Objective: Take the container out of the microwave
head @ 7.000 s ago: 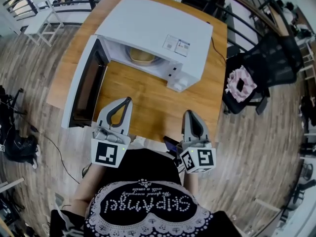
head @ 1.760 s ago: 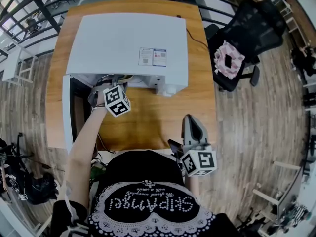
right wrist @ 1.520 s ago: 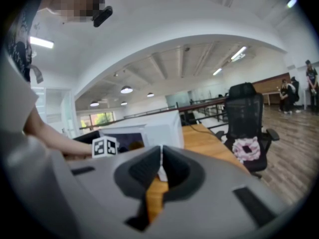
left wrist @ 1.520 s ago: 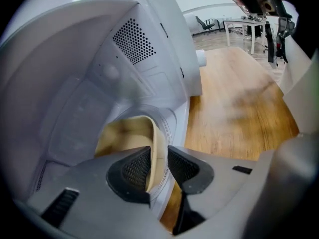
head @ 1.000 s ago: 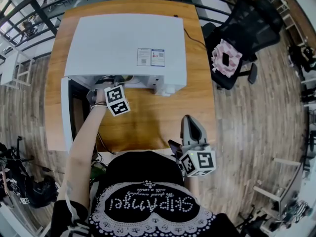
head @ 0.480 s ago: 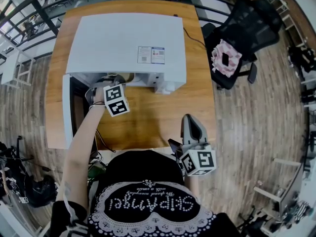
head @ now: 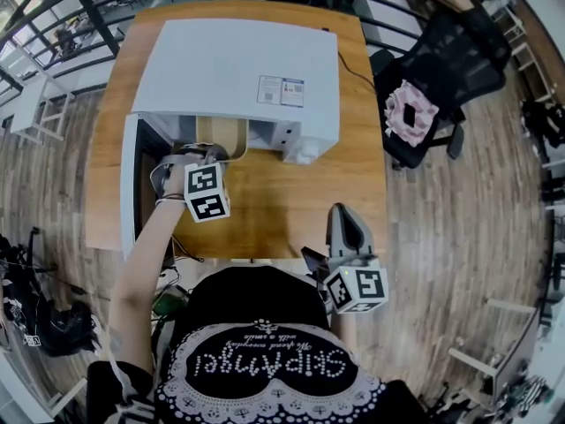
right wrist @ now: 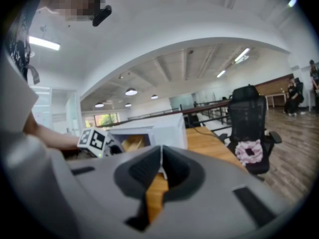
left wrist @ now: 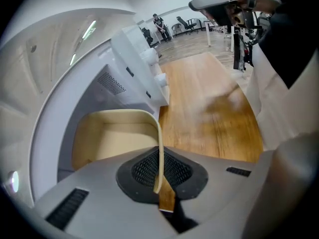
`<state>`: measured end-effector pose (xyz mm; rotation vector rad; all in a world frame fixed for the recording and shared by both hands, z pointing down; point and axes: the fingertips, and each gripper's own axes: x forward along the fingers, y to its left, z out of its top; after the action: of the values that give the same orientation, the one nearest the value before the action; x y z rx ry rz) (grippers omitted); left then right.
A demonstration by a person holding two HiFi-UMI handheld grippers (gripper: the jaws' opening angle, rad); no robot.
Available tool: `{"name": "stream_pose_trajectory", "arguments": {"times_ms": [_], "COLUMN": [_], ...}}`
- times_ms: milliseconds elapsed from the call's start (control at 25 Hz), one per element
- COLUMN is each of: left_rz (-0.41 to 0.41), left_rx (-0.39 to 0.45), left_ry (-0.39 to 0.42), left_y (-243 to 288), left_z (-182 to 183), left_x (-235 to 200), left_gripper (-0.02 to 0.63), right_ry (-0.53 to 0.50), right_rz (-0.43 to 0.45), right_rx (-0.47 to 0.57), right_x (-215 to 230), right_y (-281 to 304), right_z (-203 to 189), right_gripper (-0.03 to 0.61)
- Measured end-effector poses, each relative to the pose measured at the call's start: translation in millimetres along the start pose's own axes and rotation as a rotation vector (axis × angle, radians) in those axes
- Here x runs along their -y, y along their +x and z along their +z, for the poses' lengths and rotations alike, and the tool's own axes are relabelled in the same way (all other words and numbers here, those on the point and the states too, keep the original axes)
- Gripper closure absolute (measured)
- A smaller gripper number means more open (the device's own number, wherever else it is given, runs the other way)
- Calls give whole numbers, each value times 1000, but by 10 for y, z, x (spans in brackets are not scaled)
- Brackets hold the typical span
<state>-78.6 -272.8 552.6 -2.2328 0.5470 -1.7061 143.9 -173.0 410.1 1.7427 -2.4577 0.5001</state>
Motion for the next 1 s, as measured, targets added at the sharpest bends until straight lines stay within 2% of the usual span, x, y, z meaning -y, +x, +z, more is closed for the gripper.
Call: {"name": "stream_pose_trajectory", "arguments": {"times_ms": [680, 1000], "left_rz": [5, -8], "left_rx": [-26, -24], "left_ry": [-23, 0], "left_y": [-558, -879], "left_z": [85, 175], "left_x": [751, 1032], "left_gripper": [589, 589], "right_ry": [-52, -66], "right_rz": [103, 131], "right_rx": [-10, 4], "right_x": [-10, -29], "right_y": [-206, -258], "right_z": [-65, -25], "right_gripper": [545, 545]}}
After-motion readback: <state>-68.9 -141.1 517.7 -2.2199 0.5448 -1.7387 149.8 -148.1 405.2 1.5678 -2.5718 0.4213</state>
